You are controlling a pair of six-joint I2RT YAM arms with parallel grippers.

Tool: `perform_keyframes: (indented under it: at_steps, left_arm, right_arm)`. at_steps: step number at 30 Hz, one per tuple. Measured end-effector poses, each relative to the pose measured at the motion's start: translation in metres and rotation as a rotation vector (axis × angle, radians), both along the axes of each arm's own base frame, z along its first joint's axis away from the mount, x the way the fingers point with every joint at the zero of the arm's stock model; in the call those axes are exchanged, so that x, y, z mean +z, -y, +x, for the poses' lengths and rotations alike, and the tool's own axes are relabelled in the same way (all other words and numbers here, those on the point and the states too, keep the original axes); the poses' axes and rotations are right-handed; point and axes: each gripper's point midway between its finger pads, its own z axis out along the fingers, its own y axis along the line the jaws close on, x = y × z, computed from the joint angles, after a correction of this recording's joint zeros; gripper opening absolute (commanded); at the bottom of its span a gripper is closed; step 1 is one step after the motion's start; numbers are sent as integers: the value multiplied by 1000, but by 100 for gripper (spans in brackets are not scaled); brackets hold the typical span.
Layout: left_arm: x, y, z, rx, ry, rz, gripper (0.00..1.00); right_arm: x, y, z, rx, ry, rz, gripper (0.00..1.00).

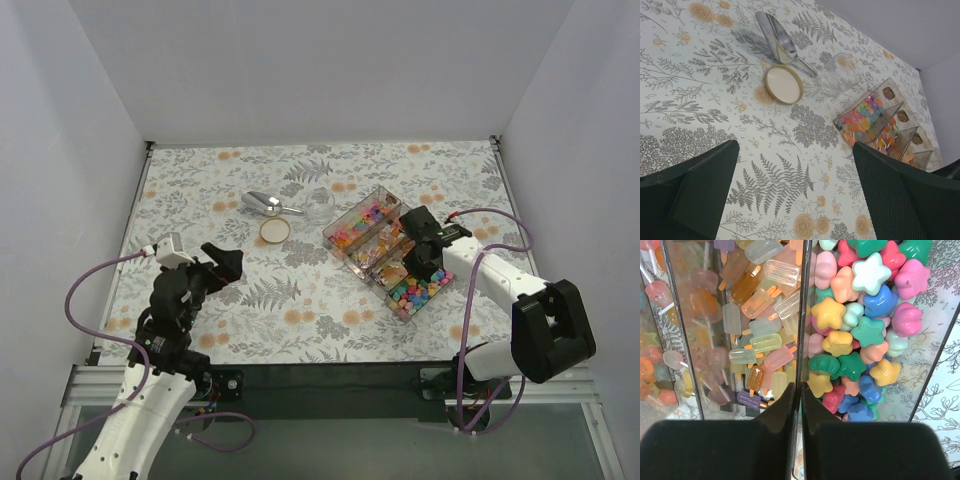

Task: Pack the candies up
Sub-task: Move the storage box to the center of the board.

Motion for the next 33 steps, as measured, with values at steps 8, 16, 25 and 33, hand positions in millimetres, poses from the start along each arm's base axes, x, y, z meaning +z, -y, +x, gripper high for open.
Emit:
perform_keyframes:
  at_steps: [8,16,25,33]
  left_arm:
    - [-7,0,1,-1,-20,6,98]
    - [-30,3,7,-2,-121,37,98]
    - [-32,12,29,-16,-221,61,98]
    - [-26,26,59,-50,-288,79,98]
  right_arm:
    - [0,-3,1,20,-2,2,1]
    - [0,-16,10,50,-1,39,1]
    - [1,-40,27,78,4,95,4]
    - [7,-68,46,147,51,160,43]
